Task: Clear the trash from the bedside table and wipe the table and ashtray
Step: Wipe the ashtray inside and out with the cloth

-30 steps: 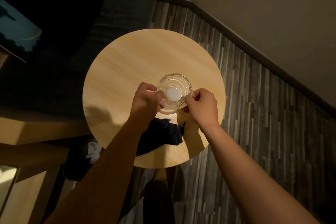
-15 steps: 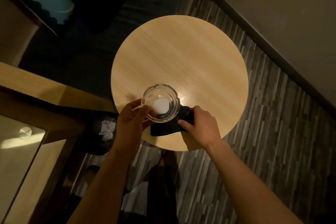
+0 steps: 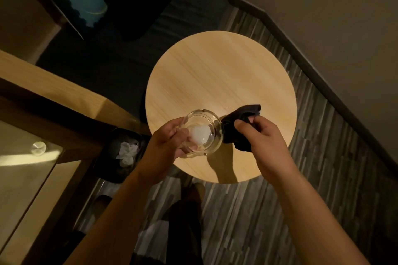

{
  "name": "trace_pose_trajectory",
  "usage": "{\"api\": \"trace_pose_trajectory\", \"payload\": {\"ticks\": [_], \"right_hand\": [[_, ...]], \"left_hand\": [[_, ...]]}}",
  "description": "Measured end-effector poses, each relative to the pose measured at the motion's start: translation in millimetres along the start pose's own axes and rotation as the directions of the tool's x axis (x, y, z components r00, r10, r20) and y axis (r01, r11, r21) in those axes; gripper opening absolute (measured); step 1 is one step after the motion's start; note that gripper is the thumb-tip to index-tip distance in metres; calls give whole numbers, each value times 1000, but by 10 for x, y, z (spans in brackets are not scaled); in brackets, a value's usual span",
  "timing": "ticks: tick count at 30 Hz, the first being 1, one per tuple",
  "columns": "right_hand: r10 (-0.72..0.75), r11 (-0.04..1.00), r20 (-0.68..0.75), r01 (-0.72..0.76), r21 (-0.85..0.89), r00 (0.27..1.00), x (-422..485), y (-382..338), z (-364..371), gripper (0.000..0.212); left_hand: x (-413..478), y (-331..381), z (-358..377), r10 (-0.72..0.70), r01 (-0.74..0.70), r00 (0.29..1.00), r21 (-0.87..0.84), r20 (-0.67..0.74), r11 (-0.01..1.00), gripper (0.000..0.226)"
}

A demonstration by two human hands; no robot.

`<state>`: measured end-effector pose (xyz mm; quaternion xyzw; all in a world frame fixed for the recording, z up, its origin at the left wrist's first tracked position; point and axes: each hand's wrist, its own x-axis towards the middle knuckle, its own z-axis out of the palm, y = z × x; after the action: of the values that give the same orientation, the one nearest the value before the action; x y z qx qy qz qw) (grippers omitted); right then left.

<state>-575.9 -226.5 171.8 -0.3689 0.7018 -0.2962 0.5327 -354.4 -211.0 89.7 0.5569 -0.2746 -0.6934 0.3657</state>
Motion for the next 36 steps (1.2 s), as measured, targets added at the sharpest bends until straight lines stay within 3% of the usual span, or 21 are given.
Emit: {"api": "trace_pose_trajectory", "payload": {"ticks": [2,4,6,10,12,14,16,20,24,27,31,33,36], "right_hand": [[-90,979,81,103,-176,993,-24,-108,51,27],[-163,891,205,233,-389,965,-40,-168,113,28],[-204,847,275,311,-432,939,-35,-168,150,29],[-308,803,178,356,-478,935,100,-91,109,9],[-261,779,266,365,-511,928,205,-60,64,37],[-172,818,397,355,-452,902,290,-26,67,70],[-145,851,447,342,-398,883,353,10,105,77],[-131,846,375,300,-440,918,470,50,139,55],[-149,871,195,222,-437,969,440,130,224,35],[-151,936,-3,142,-322,988,326,213,375,28],[7,999,-215,-17,-46,977,169,278,598,24],[39,999,-234,-45,-17,971,139,282,615,20],[-50,989,-139,30,-148,989,163,235,483,17]], "left_hand": [[14,11,33,-12,12,1000,-4,22,1000,31],[19,34,64,-23,25,999,-32,50,999,32],[9,56,74,-7,11,995,-45,96,999,30],[-2,68,39,13,-1,989,-81,145,997,34],[1,92,47,6,13,987,-115,163,993,41],[5,132,68,19,8,981,-140,195,990,34],[5,181,83,33,2,972,-151,233,989,31],[20,198,74,45,-3,969,-169,243,986,32],[6,146,134,61,-30,985,-190,163,981,34],[-16,78,226,97,-71,990,-233,101,970,36],[-71,12,412,150,-122,987,-323,61,938,33],[-99,-6,422,134,-101,988,-354,70,930,34],[-62,105,355,30,4,995,-325,100,946,32]]}}
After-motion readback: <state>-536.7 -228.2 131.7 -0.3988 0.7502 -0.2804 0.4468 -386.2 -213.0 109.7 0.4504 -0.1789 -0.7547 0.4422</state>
